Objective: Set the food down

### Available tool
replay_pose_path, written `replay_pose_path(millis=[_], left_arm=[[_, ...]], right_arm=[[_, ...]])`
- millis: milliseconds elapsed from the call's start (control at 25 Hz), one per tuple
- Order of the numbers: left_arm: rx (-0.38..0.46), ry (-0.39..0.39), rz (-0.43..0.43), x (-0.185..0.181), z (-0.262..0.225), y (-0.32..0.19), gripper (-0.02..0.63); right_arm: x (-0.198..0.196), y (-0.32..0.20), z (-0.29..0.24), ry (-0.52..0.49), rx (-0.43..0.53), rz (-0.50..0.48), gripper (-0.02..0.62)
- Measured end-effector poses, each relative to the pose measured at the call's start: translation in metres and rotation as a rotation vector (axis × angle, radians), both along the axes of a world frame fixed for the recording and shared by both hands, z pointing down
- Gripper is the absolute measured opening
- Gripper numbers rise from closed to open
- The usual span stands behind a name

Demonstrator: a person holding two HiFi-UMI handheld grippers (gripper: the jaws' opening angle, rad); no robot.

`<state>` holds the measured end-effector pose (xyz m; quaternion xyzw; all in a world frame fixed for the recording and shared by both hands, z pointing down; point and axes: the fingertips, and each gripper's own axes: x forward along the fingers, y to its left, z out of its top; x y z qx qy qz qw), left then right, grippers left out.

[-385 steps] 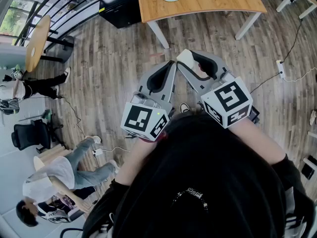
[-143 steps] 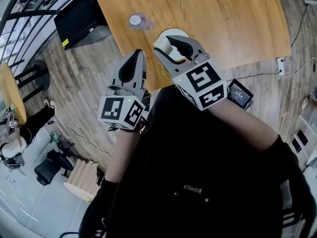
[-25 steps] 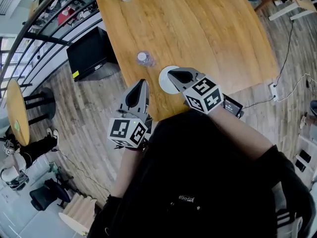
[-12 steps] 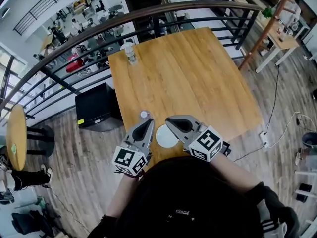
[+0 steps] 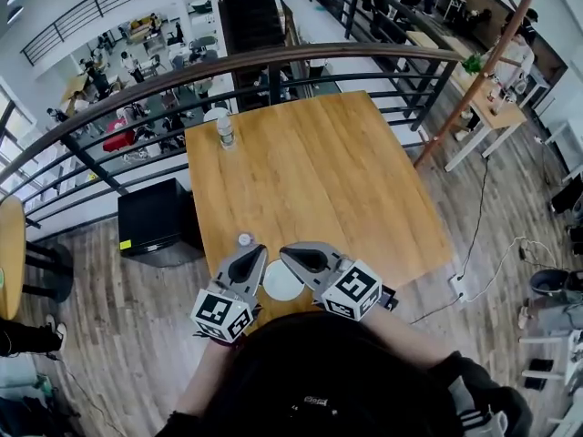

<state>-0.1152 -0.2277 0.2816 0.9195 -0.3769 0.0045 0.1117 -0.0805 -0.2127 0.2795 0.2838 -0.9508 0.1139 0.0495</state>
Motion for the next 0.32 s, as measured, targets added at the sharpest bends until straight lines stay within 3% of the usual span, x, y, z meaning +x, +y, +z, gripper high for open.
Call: replay_pose_path(millis=[320], left_arm=[[-0.012,0.005,-0.01,-0.002,0.004,0.0,0.005]], right_arm=[[-0.004,0.0,0.008,0.019,-0.012,-0.011,0.017]])
